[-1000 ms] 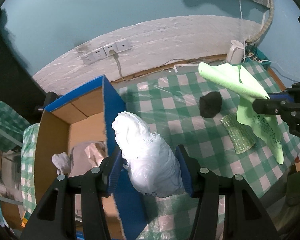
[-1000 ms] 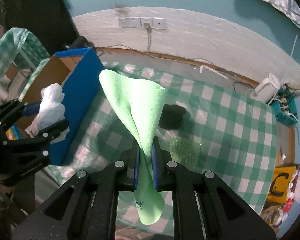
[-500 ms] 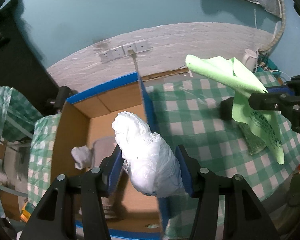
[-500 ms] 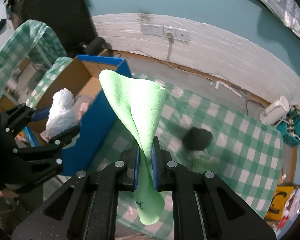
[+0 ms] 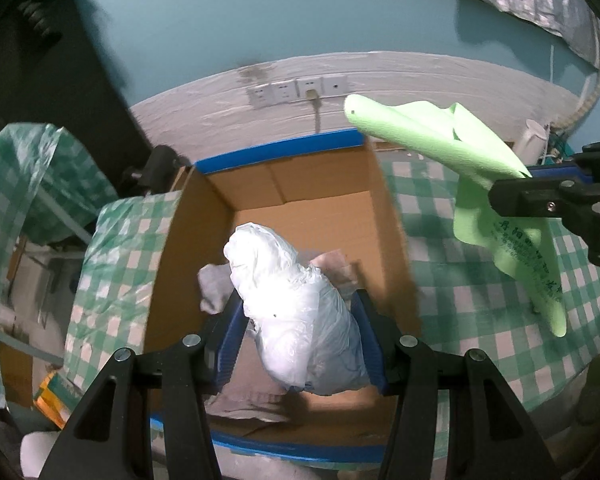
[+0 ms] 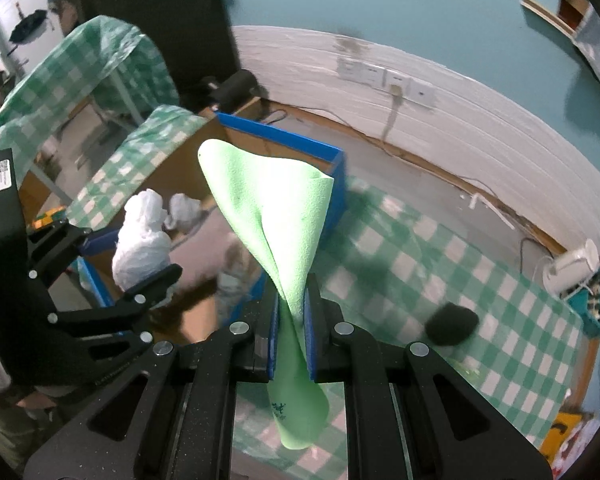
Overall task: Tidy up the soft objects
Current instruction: 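Carry the white bundle with the left tool while the right tool carries the green cloth over the box, then open the left tool dropping the white bundle while the right tool releases the green cloth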
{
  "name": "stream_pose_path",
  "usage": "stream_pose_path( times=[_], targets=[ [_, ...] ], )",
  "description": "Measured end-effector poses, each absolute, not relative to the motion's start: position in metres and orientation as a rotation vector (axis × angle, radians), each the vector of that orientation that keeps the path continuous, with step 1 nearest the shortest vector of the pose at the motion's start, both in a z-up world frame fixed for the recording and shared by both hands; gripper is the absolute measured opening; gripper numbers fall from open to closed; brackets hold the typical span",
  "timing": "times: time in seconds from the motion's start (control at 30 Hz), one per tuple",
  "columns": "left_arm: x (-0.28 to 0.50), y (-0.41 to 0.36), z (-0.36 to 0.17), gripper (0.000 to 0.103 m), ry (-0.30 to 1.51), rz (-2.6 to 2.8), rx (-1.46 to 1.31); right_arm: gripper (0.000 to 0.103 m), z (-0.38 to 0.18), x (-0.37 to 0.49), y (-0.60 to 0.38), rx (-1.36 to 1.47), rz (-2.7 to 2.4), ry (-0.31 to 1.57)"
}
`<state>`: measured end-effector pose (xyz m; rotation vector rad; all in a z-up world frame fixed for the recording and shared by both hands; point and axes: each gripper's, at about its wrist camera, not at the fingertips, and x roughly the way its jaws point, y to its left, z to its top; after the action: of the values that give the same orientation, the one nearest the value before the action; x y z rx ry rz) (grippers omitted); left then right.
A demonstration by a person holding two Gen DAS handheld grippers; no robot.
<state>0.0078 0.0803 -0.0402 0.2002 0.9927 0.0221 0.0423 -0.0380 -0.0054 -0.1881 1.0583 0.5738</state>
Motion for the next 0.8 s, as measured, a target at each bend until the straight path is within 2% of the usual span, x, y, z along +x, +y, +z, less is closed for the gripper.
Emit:
stream_pose_path(
  times=[0.6, 0.8],
  targets=[
    [0.002, 0.155, -0.063, 0.054, 1.058, 0.160, 0.126, 0.010, -0.032, 0.049, 0.057, -0.241, 0.717, 1.109],
    [0.004, 0.161, -0.078, 0.058, 1.108, 0.185, 0.115, 0.012, -0.040, 0.051, 0.059, -0.190, 0.722, 1.124]
  ],
)
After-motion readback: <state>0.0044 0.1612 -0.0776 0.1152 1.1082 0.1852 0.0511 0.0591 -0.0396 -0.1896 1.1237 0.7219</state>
